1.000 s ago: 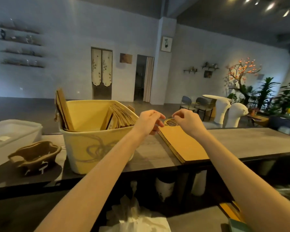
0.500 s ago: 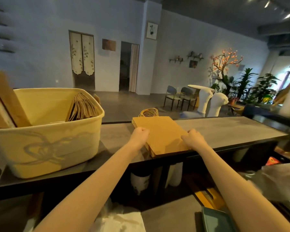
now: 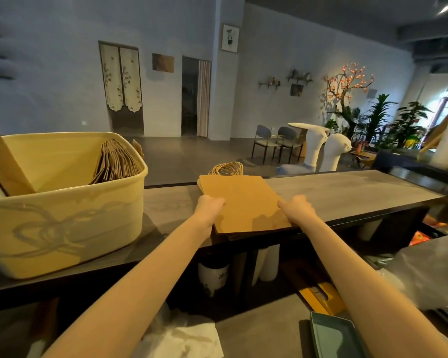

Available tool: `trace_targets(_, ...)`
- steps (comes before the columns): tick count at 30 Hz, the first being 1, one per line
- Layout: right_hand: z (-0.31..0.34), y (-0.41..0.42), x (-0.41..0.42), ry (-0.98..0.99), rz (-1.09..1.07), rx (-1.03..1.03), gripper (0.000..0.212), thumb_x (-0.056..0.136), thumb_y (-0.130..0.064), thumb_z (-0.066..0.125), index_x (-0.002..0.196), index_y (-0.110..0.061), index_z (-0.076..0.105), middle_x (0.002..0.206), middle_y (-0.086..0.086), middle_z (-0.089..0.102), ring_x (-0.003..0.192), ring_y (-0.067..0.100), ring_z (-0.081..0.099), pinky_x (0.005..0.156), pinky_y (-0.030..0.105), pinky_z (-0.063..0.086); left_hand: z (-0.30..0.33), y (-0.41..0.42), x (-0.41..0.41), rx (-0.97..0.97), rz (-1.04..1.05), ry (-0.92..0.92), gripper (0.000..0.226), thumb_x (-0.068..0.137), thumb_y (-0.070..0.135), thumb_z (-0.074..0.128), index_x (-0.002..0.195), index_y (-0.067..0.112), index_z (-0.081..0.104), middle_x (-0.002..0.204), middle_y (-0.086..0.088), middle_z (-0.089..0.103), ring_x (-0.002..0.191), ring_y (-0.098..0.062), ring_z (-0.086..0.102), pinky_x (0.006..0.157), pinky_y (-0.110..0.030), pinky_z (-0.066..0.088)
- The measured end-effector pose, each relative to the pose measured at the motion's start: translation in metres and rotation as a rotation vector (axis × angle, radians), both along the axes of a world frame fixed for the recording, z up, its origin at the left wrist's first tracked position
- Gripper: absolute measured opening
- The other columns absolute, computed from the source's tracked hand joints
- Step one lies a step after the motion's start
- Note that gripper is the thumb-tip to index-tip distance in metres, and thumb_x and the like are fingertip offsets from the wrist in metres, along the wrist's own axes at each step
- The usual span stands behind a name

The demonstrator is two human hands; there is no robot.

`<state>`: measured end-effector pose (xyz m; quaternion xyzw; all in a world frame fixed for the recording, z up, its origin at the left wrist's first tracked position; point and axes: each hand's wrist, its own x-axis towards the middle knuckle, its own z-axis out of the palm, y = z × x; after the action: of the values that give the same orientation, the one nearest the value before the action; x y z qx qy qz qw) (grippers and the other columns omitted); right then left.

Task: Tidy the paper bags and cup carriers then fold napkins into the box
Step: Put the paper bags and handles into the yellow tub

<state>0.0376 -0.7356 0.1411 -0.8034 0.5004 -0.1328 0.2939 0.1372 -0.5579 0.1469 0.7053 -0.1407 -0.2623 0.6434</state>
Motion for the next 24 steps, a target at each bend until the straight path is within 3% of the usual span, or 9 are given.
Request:
trace_targets(3, 0.0, 0.003, -0.001, -0.014, 0.038, 0.038, 0.047, 0.096, -0.034, 0.048, 0.126, 0.002, 0.043, 0.115, 0.016, 0.051, 0.105, 0.029, 0.052, 0.089, 0.035, 0.046, -0.001, 0.004, 0.009, 0.035, 0.132, 0.016, 0.024, 0.093, 0.003, 0.045, 0.116, 0.003, 0.04, 0.112, -0.012, 0.044, 0.099, -0.024, 0.043, 0.083, -0.035, 0.039)
trace_targets(5, 0.001, 0.011, -0.002, -0.035, 0.09, 0.085, 0.037, 0.098, -0.027, 0.044, 0.122, 0.002, 0.045, 0.105, 0.014, 0.049, 0.097, 0.025, 0.05, 0.079, 0.032, 0.041, 0.003, 0.007, 0.012, 0.016, 0.15, 0.079, 0.027, 0.093, 0.001, 0.044, 0.12, 0.003, 0.038, 0.109, -0.012, 0.041, 0.101, -0.024, 0.042, 0.092, -0.037, 0.041)
trace_targets(7, 0.001, 0.018, -0.004, -0.051, 0.122, 0.095, 0.033, 0.1, -0.024, 0.04, 0.121, 0.001, 0.045, 0.1, 0.012, 0.047, 0.093, 0.023, 0.047, 0.077, 0.03, 0.038, 0.008, 0.01, 0.014, 0.01, 0.107, 0.107, 0.034, 0.092, -0.001, 0.047, 0.125, 0.004, 0.038, 0.116, -0.012, 0.046, 0.111, -0.028, 0.046, 0.1, -0.042, 0.041)
trace_targets(10, 0.003, 0.023, -0.01, -0.081, 0.117, 0.072, 0.038, 0.1, -0.028, 0.038, 0.122, 0.001, 0.047, 0.1, 0.012, 0.049, 0.093, 0.024, 0.049, 0.082, 0.034, 0.041, 0.024, 0.019, 0.009, -0.024, 0.019, 0.074, 0.04, 0.092, -0.002, 0.048, 0.131, 0.004, 0.04, 0.13, -0.016, 0.05, 0.117, -0.03, 0.049, 0.094, -0.04, 0.045)
trace_targets(13, 0.009, 0.032, -0.018, -0.133, 0.124, 0.073, 0.041, 0.099, -0.034, 0.036, 0.122, -0.001, 0.048, 0.103, 0.012, 0.051, 0.095, 0.025, 0.05, 0.084, 0.037, 0.04, 0.047, 0.032, 0.002, -0.062, -0.024, -0.072, 0.04, 0.094, 0.001, 0.048, 0.133, 0.003, 0.039, 0.129, -0.015, 0.051, 0.104, -0.026, 0.052, 0.081, -0.034, 0.044)
trace_targets(18, 0.038, 0.058, -0.026, -0.216, 0.143, 0.063, 0.045, 0.099, -0.036, 0.035, 0.125, -0.002, 0.049, 0.112, 0.012, 0.053, 0.095, 0.025, 0.049, 0.079, 0.033, 0.038, 0.093, 0.063, -0.013, -0.068, -0.006, -0.433, 0.04, 0.096, 0.008, 0.048, 0.134, 0.005, 0.038, 0.129, -0.013, 0.049, 0.109, -0.027, 0.052, 0.082, -0.034, 0.044)
trace_targets(22, 0.068, 0.092, -0.036, -0.32, 0.104, -0.268, 0.051, 0.095, -0.033, 0.047, 0.132, 0.001, 0.037, 0.135, 0.018, 0.036, 0.122, 0.035, 0.038, 0.098, 0.041, 0.035, 0.123, 0.091, -0.021, -0.039, -0.008, -0.655, 0.037, 0.097, 0.008, 0.046, 0.133, 0.005, 0.041, 0.13, -0.011, 0.049, 0.114, -0.025, 0.049, 0.09, -0.032, 0.041)
trace_targets(24, 0.089, 0.118, -0.041, -0.387, 0.125, -0.506, 0.054, 0.093, -0.031, 0.052, 0.136, -0.004, 0.034, 0.138, 0.016, 0.03, 0.126, 0.036, 0.033, 0.102, 0.041, 0.032, 0.138, 0.109, -0.024, 0.015, -0.028, -0.786, 0.035, 0.096, 0.007, 0.046, 0.132, 0.005, 0.044, 0.129, -0.009, 0.049, 0.113, -0.021, 0.047, 0.09, -0.028, 0.037)
